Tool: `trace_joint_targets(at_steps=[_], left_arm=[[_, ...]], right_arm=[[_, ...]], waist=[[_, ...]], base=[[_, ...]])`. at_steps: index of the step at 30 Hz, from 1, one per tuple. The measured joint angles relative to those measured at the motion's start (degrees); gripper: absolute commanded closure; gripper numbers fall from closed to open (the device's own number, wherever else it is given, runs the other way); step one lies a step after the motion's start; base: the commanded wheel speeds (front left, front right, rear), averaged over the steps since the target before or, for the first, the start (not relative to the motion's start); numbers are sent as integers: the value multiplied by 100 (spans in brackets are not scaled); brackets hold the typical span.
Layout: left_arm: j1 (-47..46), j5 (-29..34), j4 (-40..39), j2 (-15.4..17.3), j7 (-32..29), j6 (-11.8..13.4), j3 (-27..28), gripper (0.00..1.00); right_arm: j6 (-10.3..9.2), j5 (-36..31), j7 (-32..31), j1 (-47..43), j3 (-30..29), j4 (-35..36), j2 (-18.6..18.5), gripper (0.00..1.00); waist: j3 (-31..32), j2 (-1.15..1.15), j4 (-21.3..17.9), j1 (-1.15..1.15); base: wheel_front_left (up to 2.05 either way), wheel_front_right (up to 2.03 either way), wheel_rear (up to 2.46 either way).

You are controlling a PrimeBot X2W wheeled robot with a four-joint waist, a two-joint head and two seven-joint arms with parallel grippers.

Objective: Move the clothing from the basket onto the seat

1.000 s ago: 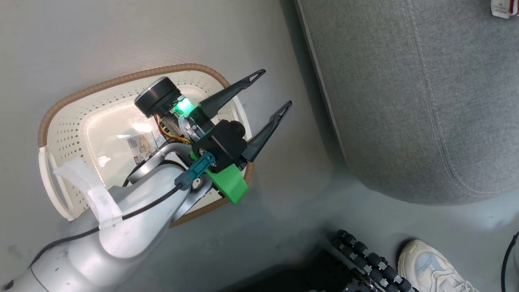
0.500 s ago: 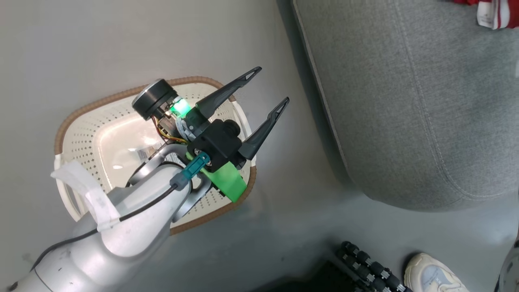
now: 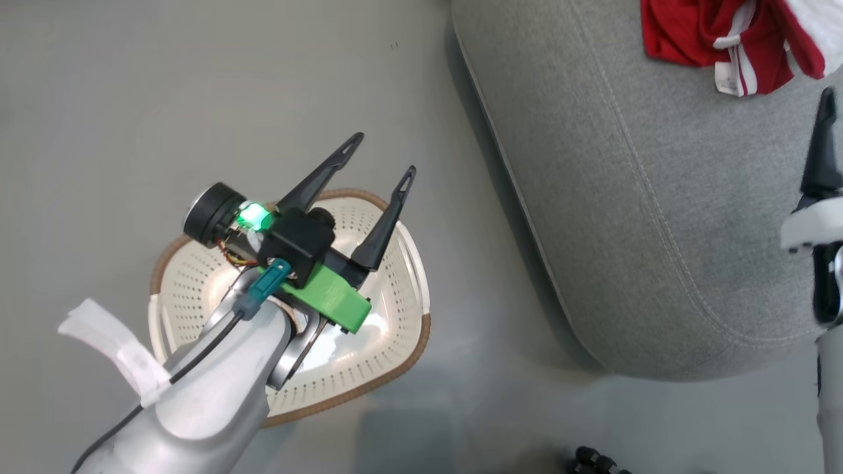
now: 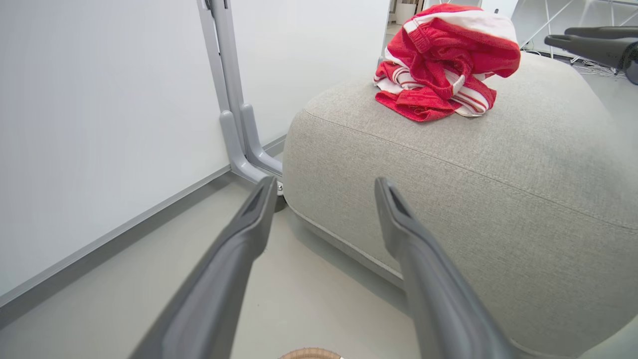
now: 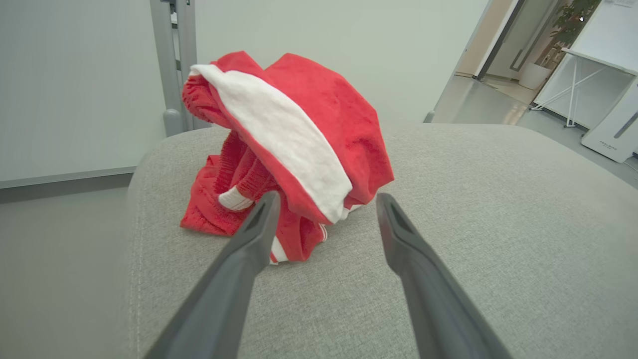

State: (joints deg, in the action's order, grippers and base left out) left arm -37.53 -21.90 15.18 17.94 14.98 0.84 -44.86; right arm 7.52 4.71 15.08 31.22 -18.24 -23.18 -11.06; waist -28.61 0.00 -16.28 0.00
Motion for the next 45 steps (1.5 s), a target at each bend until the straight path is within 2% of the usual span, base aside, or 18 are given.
trace_joint_targets(at_steps=[6, 12, 14, 24, 35, 45], left_arm=[[555, -9, -148, -73, 8, 98, 639, 0], [1045, 48, -268, -241, 14, 124, 1421, 0], [1246, 105, -280, -319, 15, 87, 1837, 0], [1896, 439, -260, -588, 15, -110, 3020, 0], [2553, 828, -265, -834, 15, -283, 3793, 0], [3091, 1103, -424, -1023, 15, -445, 4152, 0]], right_arm=[[0, 126, 1, -536, 436, 449, 110, 0], [0, 204, 0, -887, 840, 828, 300, 0], [0, 271, 0, -974, 1032, 947, 353, 0], [0, 237, 0, -1191, 1469, 1144, 504, 0], [0, 118, 0, -1673, 1768, 1411, 662, 0], [0, -1, 0, -2356, 1739, 1736, 770, 0]], waist=[[510, 0, 163, 0], [899, 0, 519, 0], [1045, 0, 752, -1], [1576, 0, 1343, 0], [2187, 0, 1690, -1], [2501, 0, 1755, -1]], base=[[0, 0, 0], [0, 0, 0], [0, 0, 0], [0, 0, 0], [0, 0, 0], [0, 0, 0]])
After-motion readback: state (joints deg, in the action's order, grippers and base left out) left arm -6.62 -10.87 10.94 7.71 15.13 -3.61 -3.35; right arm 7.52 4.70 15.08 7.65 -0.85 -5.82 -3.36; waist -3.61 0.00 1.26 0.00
